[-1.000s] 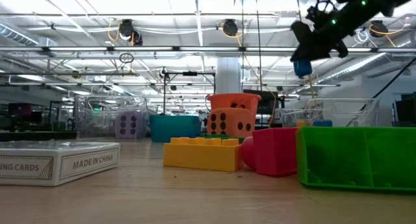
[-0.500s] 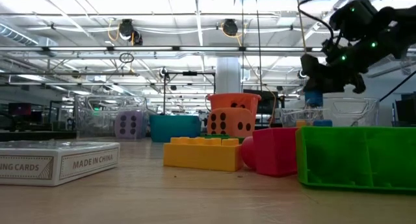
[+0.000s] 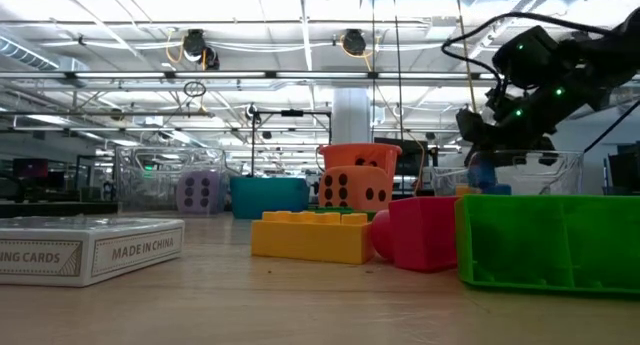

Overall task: Pick & Place Toys
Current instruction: Put the blue game piece into the right transparent bin

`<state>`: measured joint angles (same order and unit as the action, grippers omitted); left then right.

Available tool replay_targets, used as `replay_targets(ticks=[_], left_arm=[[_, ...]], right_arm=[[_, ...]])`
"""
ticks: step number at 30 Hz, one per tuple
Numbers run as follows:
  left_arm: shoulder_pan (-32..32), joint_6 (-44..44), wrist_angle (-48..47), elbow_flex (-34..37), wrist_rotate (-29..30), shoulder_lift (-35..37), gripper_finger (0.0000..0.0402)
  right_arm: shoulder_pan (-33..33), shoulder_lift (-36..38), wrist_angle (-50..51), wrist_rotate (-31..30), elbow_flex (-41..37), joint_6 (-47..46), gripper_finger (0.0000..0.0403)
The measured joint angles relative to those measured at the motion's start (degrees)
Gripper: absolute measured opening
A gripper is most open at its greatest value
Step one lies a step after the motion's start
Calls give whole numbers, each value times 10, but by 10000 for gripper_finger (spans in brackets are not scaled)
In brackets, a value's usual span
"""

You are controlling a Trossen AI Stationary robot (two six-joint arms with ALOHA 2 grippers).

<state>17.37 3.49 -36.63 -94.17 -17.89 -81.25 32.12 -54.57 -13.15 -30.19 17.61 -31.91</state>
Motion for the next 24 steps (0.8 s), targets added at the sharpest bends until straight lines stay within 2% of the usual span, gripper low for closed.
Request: replay_targets(ticks=[10, 20, 24], left_arm=[[0, 1, 0, 0, 1, -1, 257], [0, 15, 0, 0, 5, -1, 257], [0, 15, 0, 0, 5, -1, 257]], right_arm=[[22, -54, -23, 49, 0, 9, 110], [25, -76, -38, 49, 1, 10, 110], [25, -76, -36, 48, 1, 9, 130]])
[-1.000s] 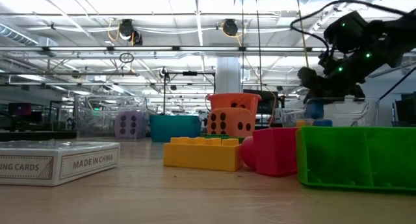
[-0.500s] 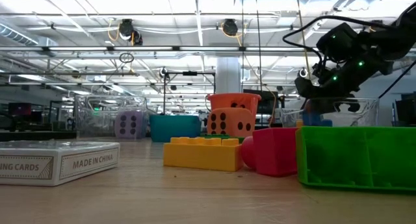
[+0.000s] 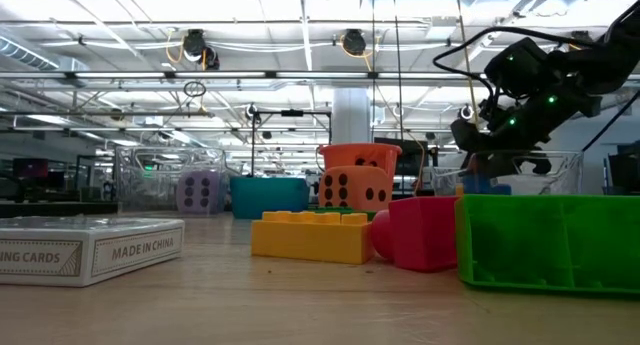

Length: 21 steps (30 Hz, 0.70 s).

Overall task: Pick & Place Toys
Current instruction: Put the blue game piece into the right transparent bin, then put the yellow game piece into the right transparent bin

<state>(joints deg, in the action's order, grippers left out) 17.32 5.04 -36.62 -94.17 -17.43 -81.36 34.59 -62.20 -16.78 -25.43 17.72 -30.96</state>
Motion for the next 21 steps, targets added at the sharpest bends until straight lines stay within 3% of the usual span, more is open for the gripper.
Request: replay_targets(ticks=[10, 21], left_arm=[[0, 3, 0, 0, 0, 0, 257], [0, 3, 0, 0, 0, 0, 257]], right_arm=[[0, 0, -1, 0, 0, 4, 131], [-2, 32, -36, 2, 50, 118, 136]])
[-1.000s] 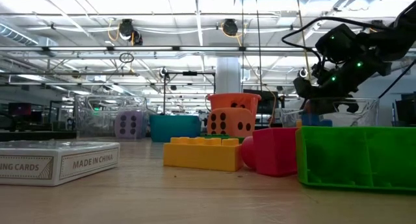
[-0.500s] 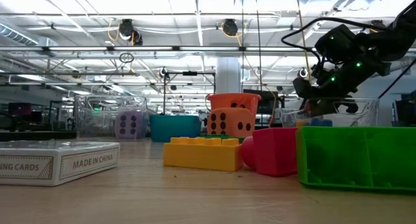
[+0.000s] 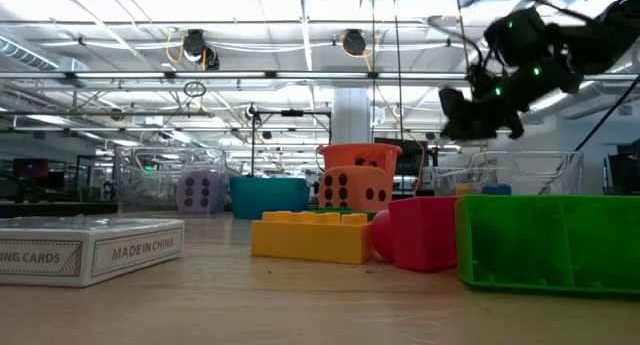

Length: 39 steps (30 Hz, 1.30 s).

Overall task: Pick & Place Toys
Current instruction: Put the yellow game piece into the right transparent bin

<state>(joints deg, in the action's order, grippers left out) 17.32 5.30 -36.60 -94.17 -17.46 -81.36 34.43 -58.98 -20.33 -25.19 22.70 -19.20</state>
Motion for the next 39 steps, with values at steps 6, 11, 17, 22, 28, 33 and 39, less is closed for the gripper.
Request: replay_targets(ticks=[6, 11, 17, 22, 28, 33, 39], left_arm=[[0, -5, -10, -15, -1, 4, 257], [7, -29, -45, -60, -5, 33, 257], [17, -37, -81, -94, -5, 90, 257], [17, -37, -119, -96, -5, 148, 257], [-22, -20, -193, -88, -5, 183, 257], [-85, -3, -178, -27, 1, 200, 257], [-157, 33, -100, 84, 15, 203, 257]], right_arm=[[-7, 25, -5, 79, 56, 40, 136], [-35, 41, -9, 151, 91, 41, 136], [-96, 43, -11, 189, 95, -39, 137], [-151, 31, -13, 194, 95, -98, 137], [-209, 2, -13, 194, 95, -179, 137], [-262, -29, -29, 213, 95, -236, 137], [-337, -62, -126, 251, 95, -321, 137]])
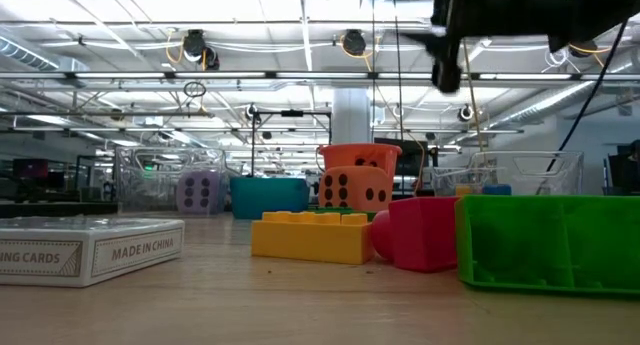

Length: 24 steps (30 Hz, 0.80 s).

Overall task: Pick & Place Toys
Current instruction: Put the yellow game piece into the right transparent bin

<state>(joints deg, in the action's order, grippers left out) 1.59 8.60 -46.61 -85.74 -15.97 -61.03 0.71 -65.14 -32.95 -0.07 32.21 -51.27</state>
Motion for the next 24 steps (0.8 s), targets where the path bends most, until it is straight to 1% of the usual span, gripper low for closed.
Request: replay_targets(ticks=[2, 4, 7, 10, 12, 13, 17, 19, 22, 24], left_arm=[[-20, 15, 26, 37, 0, 0, 257], [-38, 35, 57, 70, 1, 0, 257], [-62, 66, 97, 115, 7, -1, 257], [-81, 91, 133, 148, 16, -1, 257], [-91, 106, 155, 163, 25, -1, 257], [-96, 113, 164, 168, 30, -1, 257], [-114, 126, 204, 177, 74, -1, 257], [-121, 130, 221, 178, 98, -1, 257], [-129, 130, 253, 178, 129, -1, 257], [-134, 136, 273, 178, 152, -2, 257]], right_arm=[[-26, -8, -74, 1, 1, -21, 137], [-50, -13, -127, 0, 10, -34, 137], [-84, -13, -132, -12, 56, -21, 137], [-118, -13, -88, -27, 122, 31, 137], [-139, -13, -14, -28, 173, 62, 137], [-149, -13, 43, -28, 201, 75, 137], [-196, -14, 326, -32, 314, 109, 137], [-220, -24, 444, -42, 362, 114, 137], [-269, -44, 588, -48, 410, 111, 137], [-302, -63, 654, -45, 430, 93, 135]])
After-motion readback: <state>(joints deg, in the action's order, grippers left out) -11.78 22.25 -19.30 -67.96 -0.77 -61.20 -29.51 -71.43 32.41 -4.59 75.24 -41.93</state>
